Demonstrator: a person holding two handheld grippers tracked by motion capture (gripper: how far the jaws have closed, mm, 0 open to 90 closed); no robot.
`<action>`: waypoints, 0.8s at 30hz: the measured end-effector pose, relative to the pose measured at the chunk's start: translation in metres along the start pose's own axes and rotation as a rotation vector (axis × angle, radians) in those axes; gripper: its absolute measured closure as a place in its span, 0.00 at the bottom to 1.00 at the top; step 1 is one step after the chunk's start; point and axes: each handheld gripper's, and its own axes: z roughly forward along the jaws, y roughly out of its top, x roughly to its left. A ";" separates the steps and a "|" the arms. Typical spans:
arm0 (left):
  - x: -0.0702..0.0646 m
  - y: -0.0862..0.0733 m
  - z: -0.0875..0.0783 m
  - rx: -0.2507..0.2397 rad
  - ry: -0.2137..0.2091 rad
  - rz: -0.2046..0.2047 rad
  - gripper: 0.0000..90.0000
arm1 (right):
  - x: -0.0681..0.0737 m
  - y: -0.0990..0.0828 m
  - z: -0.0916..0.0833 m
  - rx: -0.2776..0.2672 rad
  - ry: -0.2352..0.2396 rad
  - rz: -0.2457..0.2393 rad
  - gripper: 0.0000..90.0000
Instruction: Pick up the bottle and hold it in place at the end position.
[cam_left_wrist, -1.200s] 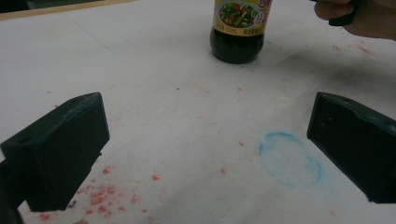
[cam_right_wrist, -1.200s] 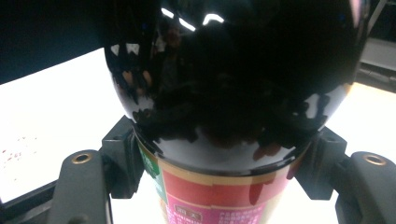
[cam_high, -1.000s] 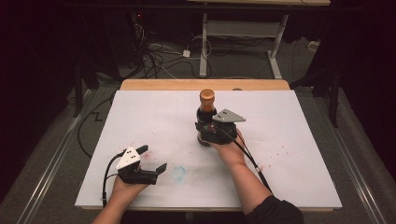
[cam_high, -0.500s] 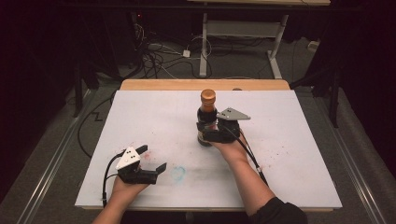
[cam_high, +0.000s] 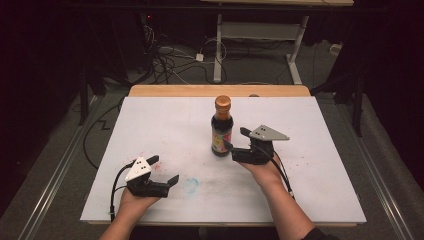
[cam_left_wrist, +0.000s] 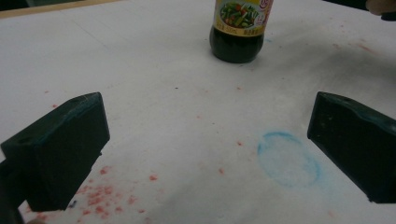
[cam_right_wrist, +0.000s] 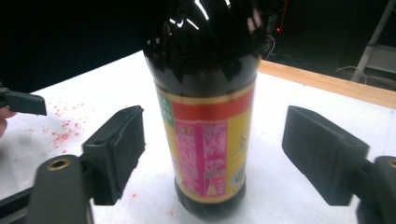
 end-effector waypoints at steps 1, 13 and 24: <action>0.000 0.001 0.000 0.001 -0.001 -0.012 0.00 | 0.000 0.000 0.000 0.000 0.000 0.000 0.28; -0.016 0.006 0.023 0.035 -0.041 -0.023 0.00 | -0.011 0.000 -0.028 -0.008 -0.049 -0.007 0.60; -0.019 0.011 0.053 0.049 -0.051 -0.042 0.01 | -0.011 0.005 -0.037 -0.012 -0.032 -0.044 0.90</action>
